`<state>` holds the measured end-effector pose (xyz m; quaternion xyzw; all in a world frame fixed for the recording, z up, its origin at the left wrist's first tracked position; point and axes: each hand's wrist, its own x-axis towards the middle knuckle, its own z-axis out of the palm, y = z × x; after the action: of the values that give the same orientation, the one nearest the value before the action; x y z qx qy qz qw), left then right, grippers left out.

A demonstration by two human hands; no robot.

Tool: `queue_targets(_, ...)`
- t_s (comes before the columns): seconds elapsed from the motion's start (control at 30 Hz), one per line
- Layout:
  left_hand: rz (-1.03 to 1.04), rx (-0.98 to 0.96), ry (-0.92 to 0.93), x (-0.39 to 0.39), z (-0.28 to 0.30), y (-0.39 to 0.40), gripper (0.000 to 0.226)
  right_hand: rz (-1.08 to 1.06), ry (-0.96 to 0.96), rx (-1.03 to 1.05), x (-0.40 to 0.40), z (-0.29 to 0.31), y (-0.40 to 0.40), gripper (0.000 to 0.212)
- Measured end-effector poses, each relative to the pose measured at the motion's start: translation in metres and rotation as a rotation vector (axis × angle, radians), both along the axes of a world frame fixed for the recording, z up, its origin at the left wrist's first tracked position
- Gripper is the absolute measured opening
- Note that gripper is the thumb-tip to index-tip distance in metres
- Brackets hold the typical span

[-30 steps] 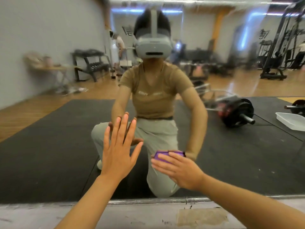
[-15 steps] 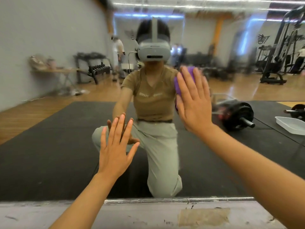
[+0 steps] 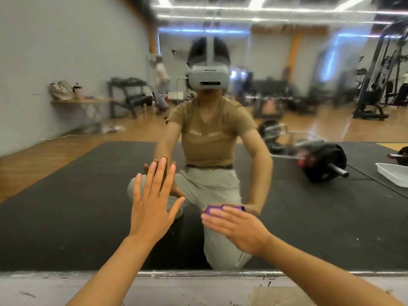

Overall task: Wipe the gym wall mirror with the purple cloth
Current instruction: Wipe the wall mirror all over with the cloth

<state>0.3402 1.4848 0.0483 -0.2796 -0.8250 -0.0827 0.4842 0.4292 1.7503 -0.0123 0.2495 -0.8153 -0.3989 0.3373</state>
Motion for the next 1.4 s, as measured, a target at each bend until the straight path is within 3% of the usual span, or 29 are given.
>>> queue_targets(0.2, 0.003, 0.021, 0.017, -0.006, 0.009, -0.008, 0.080, 0.146, 0.290, -0.441, -0.008, 0.171, -0.003, 0.059)
queue_targets(0.3, -0.010, 0.015, 0.031, -0.013, 0.014, -0.016, 0.079, 0.155, 0.485, -0.585, -0.017, 0.209, -0.012, 0.054)
queue_targets(0.37, -0.014, -0.007, 0.052, -0.017, 0.015, -0.019, 0.077, 0.165, 0.576, -0.700, -0.024, 0.204, -0.029, 0.055)
queue_targets(0.43, -0.024, -0.012, 0.068, -0.020, 0.014, -0.020, 0.076, 0.181, 0.545, -0.742, -0.032, 0.179, -0.048, 0.059)
queue_targets(0.57, -0.093, 0.007, 0.065, -0.025, 0.010, -0.025, 0.075, 0.108, 0.206, -0.336, -0.038, 0.072, -0.062, 0.079)
queue_targets(0.67, -0.120, 0.010, 0.058, -0.030, 0.006, -0.034, 0.075, -0.013, 0.070, -0.083, -0.030, -0.008, -0.054, 0.083)
queue_targets(0.73, -0.119, -0.012, 0.061, -0.031, 0.006, -0.038, 0.074, -0.051, 0.022, 0.064, -0.026, -0.035, -0.046, 0.083)
queue_targets(0.83, -0.112, -0.046, 0.073, -0.033, 0.006, -0.041, 0.073, -0.024, 0.006, 0.202, -0.027, -0.029, -0.040, 0.079)
queue_targets(0.97, -0.123, -0.059, 0.093, -0.040, 0.004, -0.045, 0.074, 0.067, 0.121, -0.043, -0.034, 0.054, -0.049, 0.071)
queue_targets(1.17, -0.151, -0.041, 0.099, -0.040, 0.003, -0.048, 0.071, 0.123, 0.535, -0.528, -0.043, 0.205, -0.056, 0.053)
queue_targets(1.3, -0.125, 0.015, 0.091, -0.040, -0.001, -0.054, 0.073, 0.161, 0.621, -0.707, -0.050, 0.191, -0.072, 0.056)
queue_targets(1.4, -0.119, 0.039, 0.074, -0.041, -0.005, -0.057, 0.074, 0.182, 0.388, -0.574, -0.054, 0.116, -0.081, 0.069)
